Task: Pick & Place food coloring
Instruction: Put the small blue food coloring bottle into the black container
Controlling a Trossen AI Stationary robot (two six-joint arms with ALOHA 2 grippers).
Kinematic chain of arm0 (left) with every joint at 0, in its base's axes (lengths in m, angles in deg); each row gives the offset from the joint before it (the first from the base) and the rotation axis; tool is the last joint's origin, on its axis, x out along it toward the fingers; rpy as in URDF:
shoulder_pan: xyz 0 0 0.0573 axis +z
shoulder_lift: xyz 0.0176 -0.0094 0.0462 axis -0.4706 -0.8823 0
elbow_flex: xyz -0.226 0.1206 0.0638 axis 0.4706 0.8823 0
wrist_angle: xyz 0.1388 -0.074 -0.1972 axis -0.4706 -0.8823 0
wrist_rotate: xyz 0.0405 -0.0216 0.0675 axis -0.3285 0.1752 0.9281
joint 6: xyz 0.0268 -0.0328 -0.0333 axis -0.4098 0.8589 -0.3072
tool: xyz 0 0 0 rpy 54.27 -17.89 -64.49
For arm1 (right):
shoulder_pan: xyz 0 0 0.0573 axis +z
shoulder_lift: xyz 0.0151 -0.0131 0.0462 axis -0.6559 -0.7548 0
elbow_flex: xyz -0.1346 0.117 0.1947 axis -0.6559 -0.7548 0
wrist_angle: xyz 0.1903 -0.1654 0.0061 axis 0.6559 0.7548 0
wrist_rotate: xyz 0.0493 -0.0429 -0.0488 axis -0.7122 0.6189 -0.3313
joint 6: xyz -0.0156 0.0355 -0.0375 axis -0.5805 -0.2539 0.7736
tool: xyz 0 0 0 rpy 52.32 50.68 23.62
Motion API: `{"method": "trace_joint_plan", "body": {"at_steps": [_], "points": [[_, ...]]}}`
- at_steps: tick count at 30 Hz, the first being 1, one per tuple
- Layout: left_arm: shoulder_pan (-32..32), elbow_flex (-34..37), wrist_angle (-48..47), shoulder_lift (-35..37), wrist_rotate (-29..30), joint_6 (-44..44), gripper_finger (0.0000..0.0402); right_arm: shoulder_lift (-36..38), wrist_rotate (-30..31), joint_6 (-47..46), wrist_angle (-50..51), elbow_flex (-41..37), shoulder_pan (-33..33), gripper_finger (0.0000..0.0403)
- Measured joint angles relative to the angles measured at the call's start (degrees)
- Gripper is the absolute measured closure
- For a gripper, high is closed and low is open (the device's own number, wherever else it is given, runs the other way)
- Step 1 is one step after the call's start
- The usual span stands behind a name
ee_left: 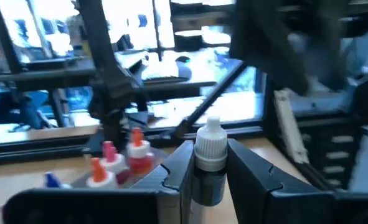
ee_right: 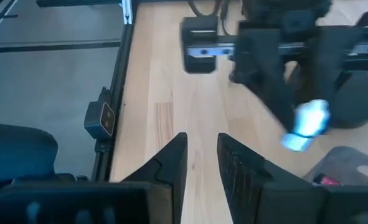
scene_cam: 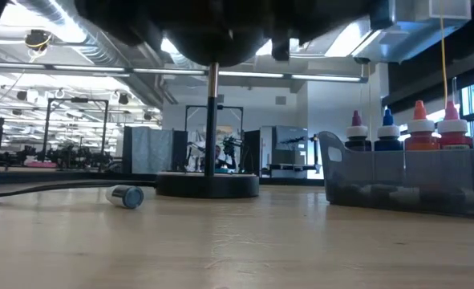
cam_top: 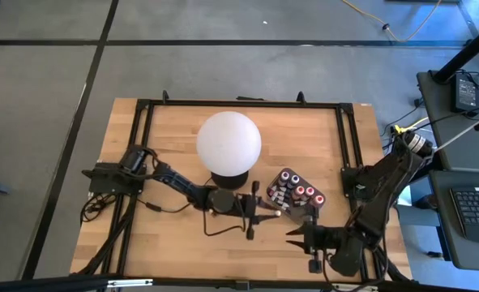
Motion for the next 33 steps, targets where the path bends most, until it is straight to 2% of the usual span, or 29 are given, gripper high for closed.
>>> {"method": "trace_joint_plan", "body": {"at_steps": [5,19,26,33], "points": [[2.8,0.0,6.8,-3.7,0.0,-0.1,0.0323,-0.4,0.0,-1.4,0.5,0.0,0.0,0.0311],[8.2,-0.6,10.2,-13.3,5.2,2.4,0.0317,-0.4,0.1,-1.2,0.6,0.0,-0.1,0.0311],[8.6,-1.0,10.5,-13.9,5.0,3.4,0.0316,-0.5,0.1,-1.1,0.6,0.0,-0.1,0.0311],[7.9,-0.9,10.1,-13.7,5.2,0.1,0.0315,-0.5,0.1,-1.1,0.8,0.0,-0.1,0.0311]]}}
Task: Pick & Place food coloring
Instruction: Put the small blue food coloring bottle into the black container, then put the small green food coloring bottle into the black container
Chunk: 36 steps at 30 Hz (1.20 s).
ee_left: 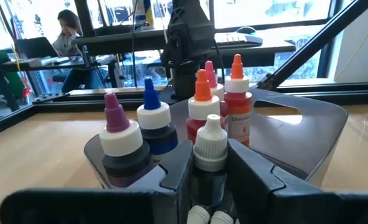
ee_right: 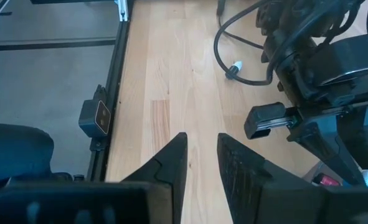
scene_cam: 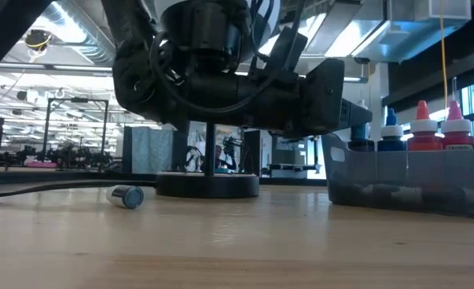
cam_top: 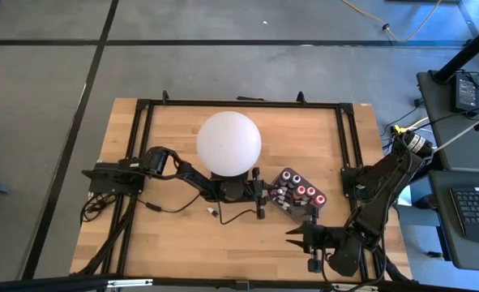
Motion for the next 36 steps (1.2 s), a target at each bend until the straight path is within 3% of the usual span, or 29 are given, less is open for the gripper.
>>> {"method": "trace_joint_plan", "body": {"at_steps": [26,30,36], "points": [[-0.4,0.2,-0.9,0.8,-0.3,0.0,0.0278,0.0,0.0,0.0,0.1,0.0,0.0,0.0311],[-2.0,0.3,-1.7,3.1,-3.5,-0.2,0.028,0.0,0.0,0.0,0.2,0.0,0.0,0.0311],[-6.4,0.2,-13.5,8.2,-6.5,-10.0,0.0281,0.0,0.0,0.0,0.3,0.0,0.0,0.0311]]}}
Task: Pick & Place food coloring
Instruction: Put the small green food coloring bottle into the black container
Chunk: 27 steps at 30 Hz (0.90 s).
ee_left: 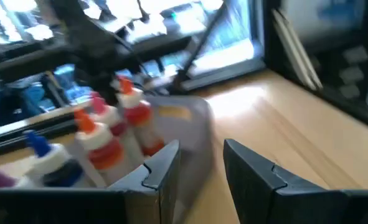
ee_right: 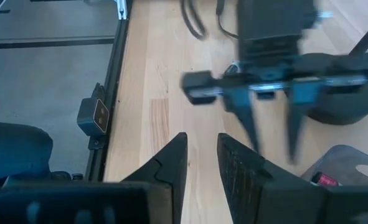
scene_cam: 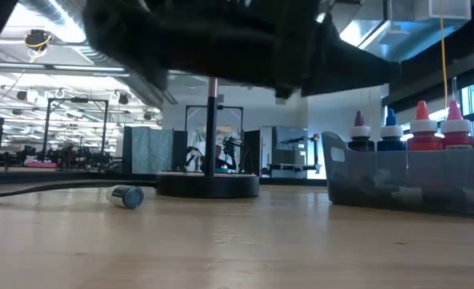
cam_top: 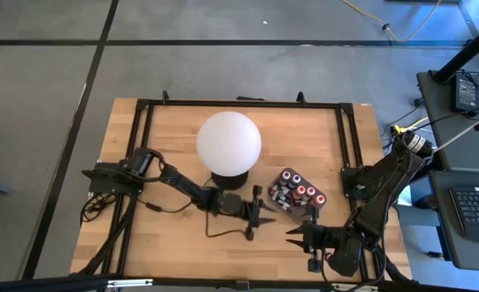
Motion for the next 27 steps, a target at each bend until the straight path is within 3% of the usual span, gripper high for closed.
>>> {"method": "trace_joint_plan", "body": {"at_steps": [6,14,22,27], "points": [[-5.1,-0.1,-24.3,5.7,1.0,-3.5,0.0275,0.0,0.0,0.0,0.1,0.0,0.0,0.0311],[-10.8,0.0,-58.4,12.9,8.8,5.2,0.0261,0.0,0.0,0.3,0.1,0.0,0.0,0.0311],[-12.1,-0.1,-75.2,15.6,7.9,15.1,0.0187,0.0,2.6,1.4,0.1,0.0,0.0,0.0311],[-12.2,-0.1,-80.7,15.6,5.9,20.3,0.0172,0.0,2.7,1.5,0.1,0.0,0.0,0.0311]]}}
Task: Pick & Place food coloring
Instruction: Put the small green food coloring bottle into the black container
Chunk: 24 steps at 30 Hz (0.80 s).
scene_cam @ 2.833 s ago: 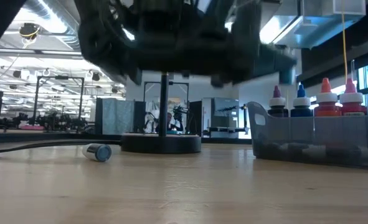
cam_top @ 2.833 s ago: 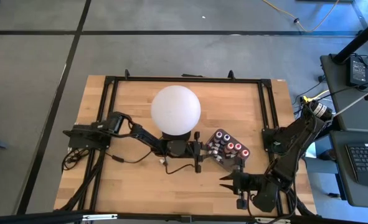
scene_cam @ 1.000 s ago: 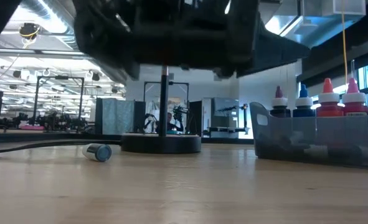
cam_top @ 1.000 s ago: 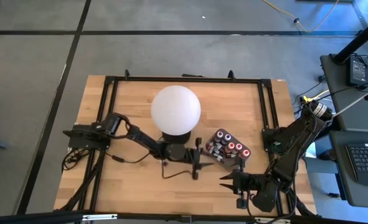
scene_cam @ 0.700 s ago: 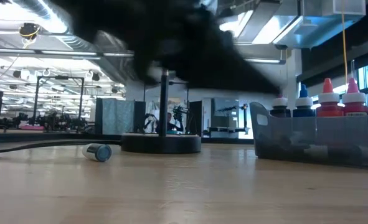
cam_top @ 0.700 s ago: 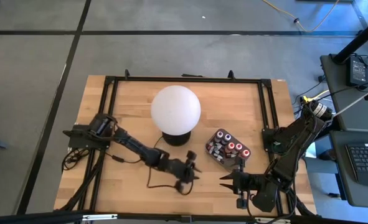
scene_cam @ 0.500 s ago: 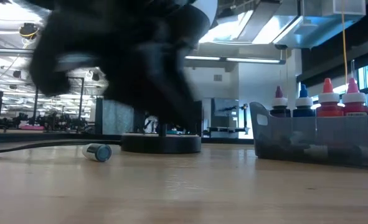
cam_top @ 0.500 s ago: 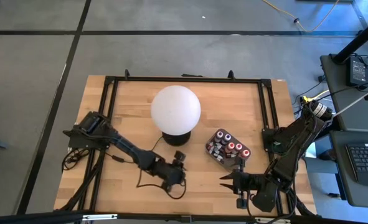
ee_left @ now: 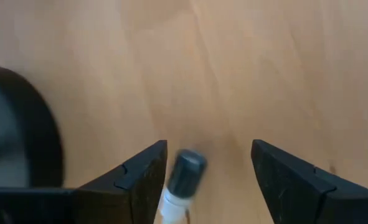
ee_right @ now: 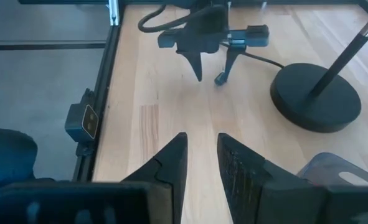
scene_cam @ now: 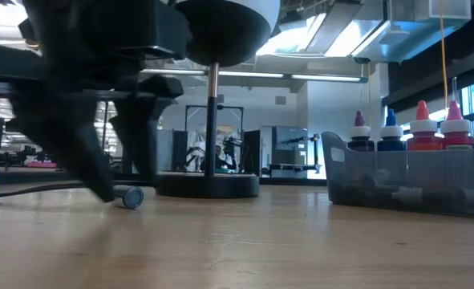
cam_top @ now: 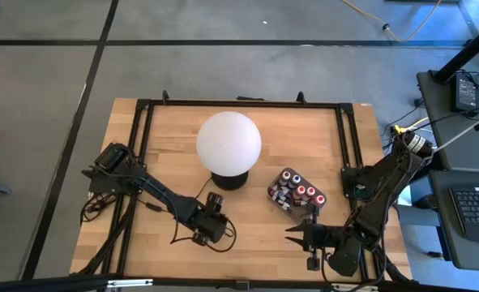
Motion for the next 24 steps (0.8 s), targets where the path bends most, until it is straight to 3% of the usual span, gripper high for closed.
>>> {"method": "trace_joint_plan", "body": {"at_steps": [6,13,17,24], "points": [[0.1,0.0,-3.0,0.0,-2.3,-0.6,0.0175,0.0,0.0,0.1,0.5,0.0,0.0,0.0311],[1.7,0.6,-5.8,0.0,2.9,-1.9,0.0175,-0.1,0.0,0.1,0.5,0.0,0.0,0.0311],[2.6,2.0,-6.6,0.3,-1.8,-7.7,0.0176,-0.2,0.0,-0.2,0.5,0.0,0.0,0.0311],[3.8,2.8,-6.6,0.4,-3.6,-11.8,0.0179,-0.3,0.0,-0.2,0.5,0.0,0.0,0.0311]]}}
